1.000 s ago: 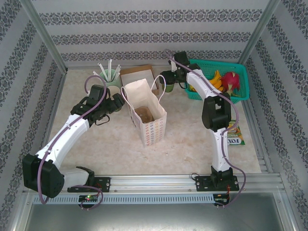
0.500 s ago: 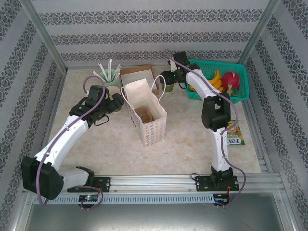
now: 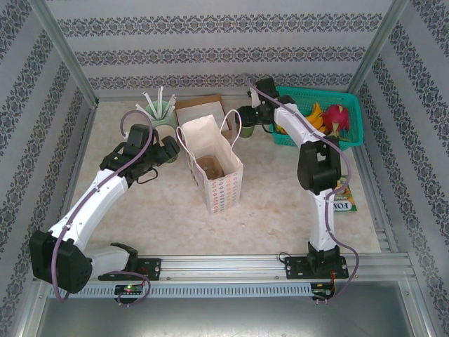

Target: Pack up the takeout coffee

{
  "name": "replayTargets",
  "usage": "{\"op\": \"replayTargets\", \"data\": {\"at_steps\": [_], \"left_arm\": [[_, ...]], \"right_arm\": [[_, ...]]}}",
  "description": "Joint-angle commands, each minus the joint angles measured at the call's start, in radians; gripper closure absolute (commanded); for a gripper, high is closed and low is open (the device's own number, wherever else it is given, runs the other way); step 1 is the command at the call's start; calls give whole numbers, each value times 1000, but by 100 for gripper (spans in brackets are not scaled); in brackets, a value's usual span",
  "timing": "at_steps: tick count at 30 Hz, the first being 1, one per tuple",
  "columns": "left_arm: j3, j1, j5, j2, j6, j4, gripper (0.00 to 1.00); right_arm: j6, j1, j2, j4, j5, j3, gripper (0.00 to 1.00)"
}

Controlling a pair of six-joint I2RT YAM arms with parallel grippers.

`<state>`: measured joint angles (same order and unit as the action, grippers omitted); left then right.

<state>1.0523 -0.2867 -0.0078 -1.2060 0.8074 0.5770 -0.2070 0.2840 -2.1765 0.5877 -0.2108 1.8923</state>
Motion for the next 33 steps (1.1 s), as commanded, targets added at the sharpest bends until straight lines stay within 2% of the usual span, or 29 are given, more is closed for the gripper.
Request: {"op": "replayTargets", "data": {"at_steps": [1, 10, 15, 18, 27, 33], "left_arm": [[-7, 1, 11, 37, -58, -24, 0], [-33, 2, 9, 97, -157, -107, 0], [-47, 1, -90, 166, -235, -151, 0], [-53, 1, -109, 199, -268, -185, 0], [-22, 1, -82, 173, -295, -196, 0], [-18, 2, -77, 169, -296, -197, 0]], "right_arm": [[-29, 20, 91, -4, 7, -115, 20], [-36, 32, 291, -36, 26, -405, 20], [-36, 32, 389, -29, 38, -545, 20], [-50, 32, 459, -22, 66, -623, 20], [-76, 37, 617, 20, 58, -822, 18], [-112, 43, 691, 38, 57, -886, 17]]}}
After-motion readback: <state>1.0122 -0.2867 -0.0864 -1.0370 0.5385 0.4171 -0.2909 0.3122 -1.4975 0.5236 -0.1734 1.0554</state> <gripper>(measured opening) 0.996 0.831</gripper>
